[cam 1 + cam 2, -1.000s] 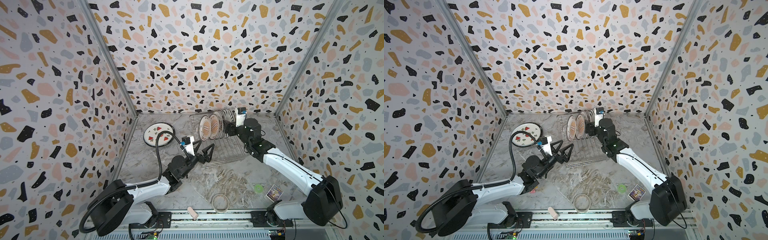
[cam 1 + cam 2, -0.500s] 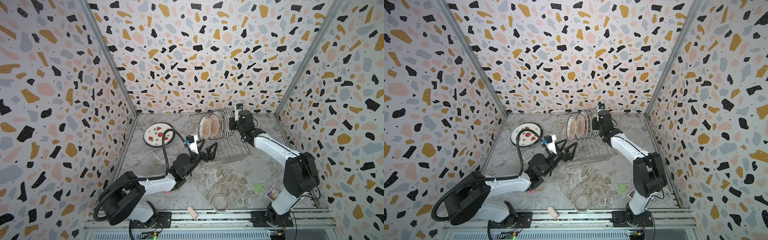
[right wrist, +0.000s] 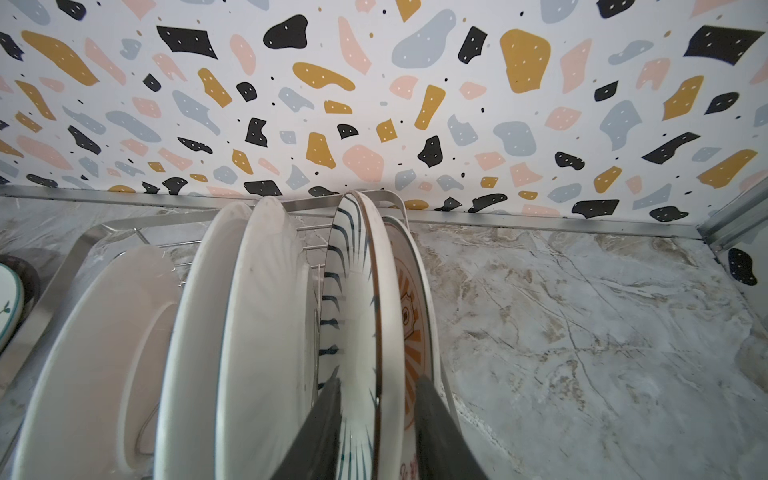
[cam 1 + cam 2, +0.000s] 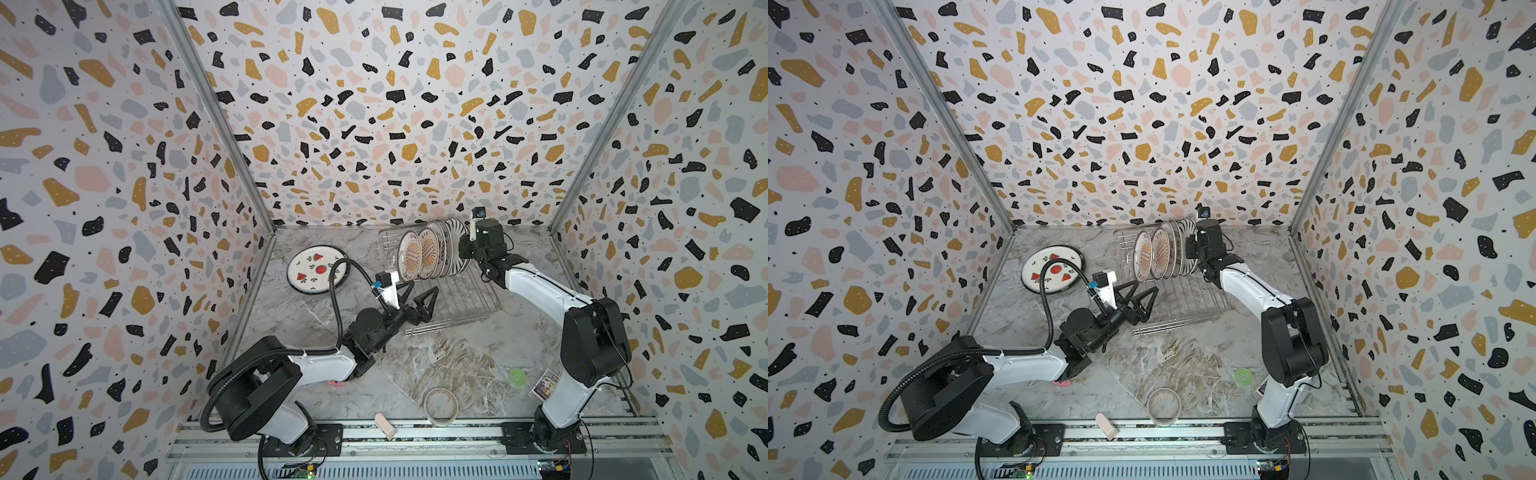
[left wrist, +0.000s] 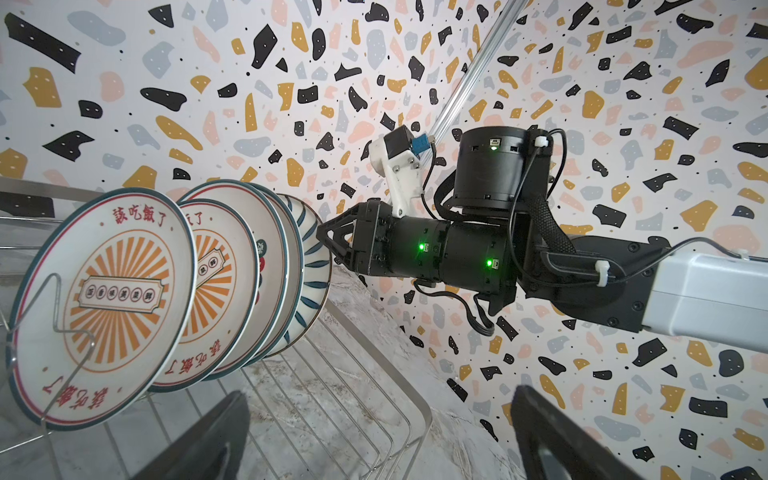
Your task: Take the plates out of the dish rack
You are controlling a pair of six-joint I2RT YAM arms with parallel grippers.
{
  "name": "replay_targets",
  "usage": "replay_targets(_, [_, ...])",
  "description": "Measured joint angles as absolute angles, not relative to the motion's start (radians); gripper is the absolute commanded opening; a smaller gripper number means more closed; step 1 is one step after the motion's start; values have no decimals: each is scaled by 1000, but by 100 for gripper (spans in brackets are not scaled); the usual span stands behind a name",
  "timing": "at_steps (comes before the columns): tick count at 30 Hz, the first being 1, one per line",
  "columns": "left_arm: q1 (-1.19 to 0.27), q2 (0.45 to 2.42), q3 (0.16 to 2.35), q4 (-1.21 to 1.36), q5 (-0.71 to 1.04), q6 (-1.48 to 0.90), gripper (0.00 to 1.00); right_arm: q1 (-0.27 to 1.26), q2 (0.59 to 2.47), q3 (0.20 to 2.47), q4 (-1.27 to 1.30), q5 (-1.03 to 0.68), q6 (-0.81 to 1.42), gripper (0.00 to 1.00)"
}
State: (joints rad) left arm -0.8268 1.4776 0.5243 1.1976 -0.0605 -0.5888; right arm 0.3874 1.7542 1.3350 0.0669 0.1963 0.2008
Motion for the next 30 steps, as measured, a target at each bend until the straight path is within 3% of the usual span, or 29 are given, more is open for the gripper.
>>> replay_targets(30, [-827,1465,522,1207,-88,-599,100,411,1903,1426,48,255,189,25])
